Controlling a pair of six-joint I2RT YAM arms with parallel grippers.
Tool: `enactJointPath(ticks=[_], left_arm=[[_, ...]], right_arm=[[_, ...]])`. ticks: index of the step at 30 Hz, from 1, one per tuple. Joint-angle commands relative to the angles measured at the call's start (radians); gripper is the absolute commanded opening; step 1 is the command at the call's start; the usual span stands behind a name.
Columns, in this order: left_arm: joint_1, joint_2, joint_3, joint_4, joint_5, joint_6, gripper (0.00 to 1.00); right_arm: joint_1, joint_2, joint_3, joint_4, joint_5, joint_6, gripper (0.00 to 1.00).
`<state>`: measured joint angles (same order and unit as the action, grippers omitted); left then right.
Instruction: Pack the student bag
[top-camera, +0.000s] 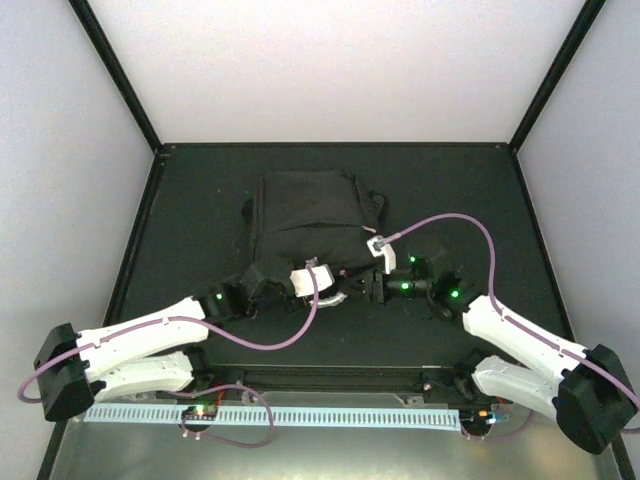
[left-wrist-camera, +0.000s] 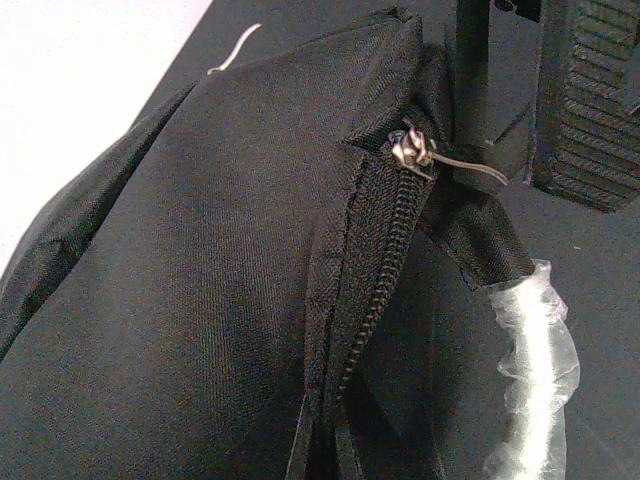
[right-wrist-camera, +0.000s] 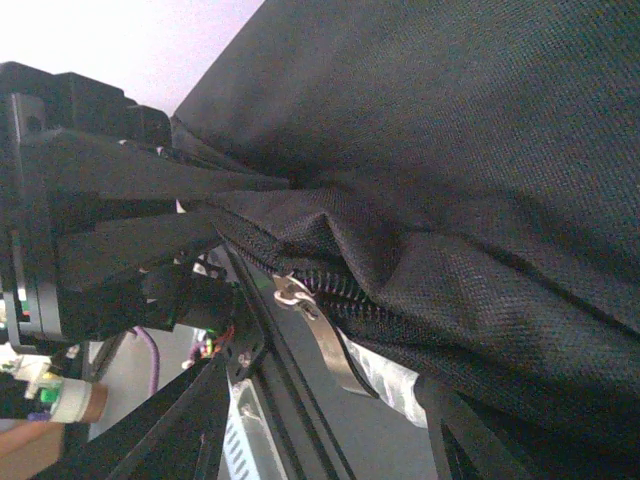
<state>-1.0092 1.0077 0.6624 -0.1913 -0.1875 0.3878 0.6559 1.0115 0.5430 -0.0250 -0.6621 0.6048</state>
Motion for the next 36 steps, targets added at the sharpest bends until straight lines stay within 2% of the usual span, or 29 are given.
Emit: enactJointPath(ticks=[1, 4, 14, 18, 24, 36], left_arm=[[-0.002, -0.038, 0.017, 0.103, 0.034, -0.027, 0.02], [-0.002, -0.039, 0.019, 0.11, 0.039, -0.029, 0.02], [-0.002, -0.048, -0.016, 0.227, 0.115, -0.109, 0.02], [-0.002, -0.039, -0.015, 0.229, 0.122, -0.115, 0.01], [-0.002, -0.04, -0.02, 0.236, 0.12, -0.113, 0.02], [-0.002, -0.044, -0.022, 0.244, 0.133, -0.121, 0.01]], right_arm=[[-0.003, -0.007, -0.02, 0.127, -0.01, 0.056, 0.57], [-0.003, -0.005, -0.034, 0.155, -0.002, 0.08, 0.57], [-0.002, -0.054, -0.116, 0.344, 0.045, 0.256, 0.45], [-0.003, -0.075, -0.108, 0.329, 0.057, 0.27, 0.38], [-0.003, -0.041, -0.084, 0.252, 0.057, 0.25, 0.33], [-0.003, -0.03, -0.097, 0.24, 0.094, 0.236, 0.33]])
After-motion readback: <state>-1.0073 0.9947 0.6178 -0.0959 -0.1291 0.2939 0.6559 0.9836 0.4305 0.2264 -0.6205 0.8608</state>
